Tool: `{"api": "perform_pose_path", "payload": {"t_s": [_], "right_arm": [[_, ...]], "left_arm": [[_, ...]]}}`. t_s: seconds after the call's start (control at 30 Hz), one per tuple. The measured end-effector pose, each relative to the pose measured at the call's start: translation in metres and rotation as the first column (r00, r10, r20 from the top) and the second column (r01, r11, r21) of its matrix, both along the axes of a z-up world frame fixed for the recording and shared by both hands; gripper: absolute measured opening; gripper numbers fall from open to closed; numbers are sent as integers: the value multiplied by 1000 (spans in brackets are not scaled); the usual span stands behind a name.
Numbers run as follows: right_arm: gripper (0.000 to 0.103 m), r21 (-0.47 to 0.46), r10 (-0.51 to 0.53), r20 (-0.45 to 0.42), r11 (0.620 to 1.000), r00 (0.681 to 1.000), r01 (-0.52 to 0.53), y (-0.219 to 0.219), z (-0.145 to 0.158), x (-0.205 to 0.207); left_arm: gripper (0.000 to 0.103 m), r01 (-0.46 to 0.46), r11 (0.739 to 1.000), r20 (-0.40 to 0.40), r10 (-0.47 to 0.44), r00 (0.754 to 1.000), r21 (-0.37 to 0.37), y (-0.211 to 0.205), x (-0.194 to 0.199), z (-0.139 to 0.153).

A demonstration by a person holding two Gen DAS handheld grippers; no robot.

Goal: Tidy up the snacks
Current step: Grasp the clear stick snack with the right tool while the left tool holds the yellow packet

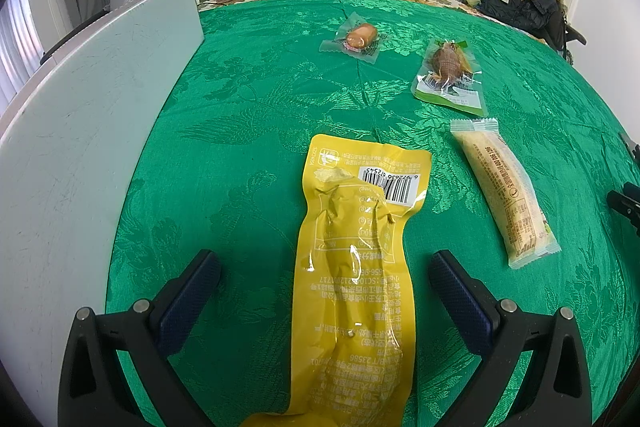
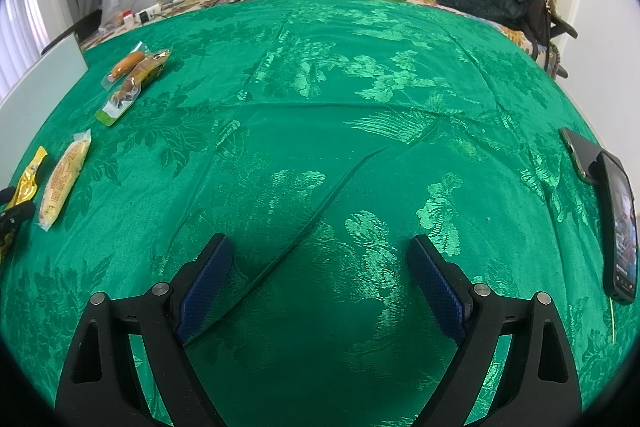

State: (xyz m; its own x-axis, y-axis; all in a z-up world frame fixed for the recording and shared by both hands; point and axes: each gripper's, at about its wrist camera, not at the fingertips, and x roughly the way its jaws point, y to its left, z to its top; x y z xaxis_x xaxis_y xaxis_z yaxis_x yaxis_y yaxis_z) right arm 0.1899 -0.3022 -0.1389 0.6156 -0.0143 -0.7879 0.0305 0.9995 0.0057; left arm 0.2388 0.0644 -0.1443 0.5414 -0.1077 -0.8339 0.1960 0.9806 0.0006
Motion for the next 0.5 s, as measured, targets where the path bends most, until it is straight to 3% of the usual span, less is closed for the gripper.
{"api": "perform_pose_path", "payload": {"t_s": [0.1,0.17,0.2,0.3,0.4,0.5], "right_arm": [[92,-4,0,-5,1000,1000,0,0,0,1],[91,0,-13,-71,1000,997,13,4,3,7],[91,26,-27,-110,999,994,30,7,6,11],[91,264,25,-105,965,994,4,40,31,22],[89,333,157,-98,936,983,-116,103,54,41],[88,303,257,-139,931,956,-206,167,56,59]], "left_arm": [[102,41,999,-97,-40,995,15,-2,9,5],[96,66,998,-130,-62,989,22,-4,9,8],[86,75,997,-130,-71,989,26,-6,7,10],[48,106,994,-135,-101,986,25,-12,2,19],[48,102,994,-143,-95,985,42,-12,-3,19],[47,39,999,-140,-39,989,0,2,-15,23]]}}
